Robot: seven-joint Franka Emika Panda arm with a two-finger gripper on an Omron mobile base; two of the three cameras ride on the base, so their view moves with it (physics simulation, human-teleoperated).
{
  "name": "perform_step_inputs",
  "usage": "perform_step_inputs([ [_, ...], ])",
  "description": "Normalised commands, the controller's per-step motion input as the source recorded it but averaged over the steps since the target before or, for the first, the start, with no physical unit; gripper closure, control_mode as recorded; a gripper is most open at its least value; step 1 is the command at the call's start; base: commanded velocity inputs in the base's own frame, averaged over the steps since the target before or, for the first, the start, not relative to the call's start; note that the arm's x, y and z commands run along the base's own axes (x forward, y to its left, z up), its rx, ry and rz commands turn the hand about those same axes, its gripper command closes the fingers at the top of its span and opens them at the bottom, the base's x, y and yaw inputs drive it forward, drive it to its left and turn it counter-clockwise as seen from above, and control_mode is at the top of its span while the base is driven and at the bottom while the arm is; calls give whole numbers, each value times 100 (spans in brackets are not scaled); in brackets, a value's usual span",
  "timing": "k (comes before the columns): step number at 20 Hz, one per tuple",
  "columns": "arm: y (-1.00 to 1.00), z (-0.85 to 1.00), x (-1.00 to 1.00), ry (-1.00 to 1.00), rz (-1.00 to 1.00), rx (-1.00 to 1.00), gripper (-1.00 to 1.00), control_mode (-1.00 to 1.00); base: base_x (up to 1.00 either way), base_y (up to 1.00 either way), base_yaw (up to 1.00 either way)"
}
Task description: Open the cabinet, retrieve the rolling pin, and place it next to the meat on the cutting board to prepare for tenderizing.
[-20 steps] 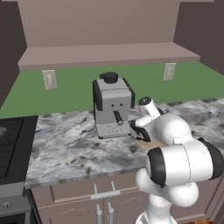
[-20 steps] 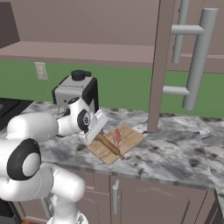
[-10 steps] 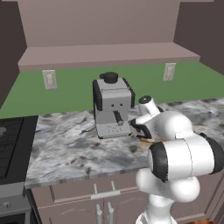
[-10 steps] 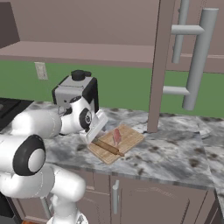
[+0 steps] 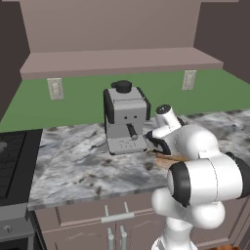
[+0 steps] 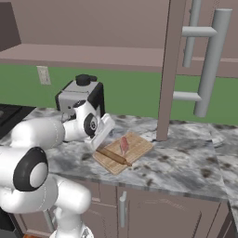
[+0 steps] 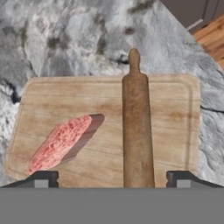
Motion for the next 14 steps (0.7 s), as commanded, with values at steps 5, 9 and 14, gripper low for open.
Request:
perform_step_inputs([
  [5, 10, 34, 0, -7, 0, 0, -100, -100, 0, 0, 0],
  [9, 17, 40, -13, -8, 0, 0, -100, -100, 0, 0, 0],
  [14, 25, 48, -20, -9, 0, 0, -100, -100, 0, 0, 0],
])
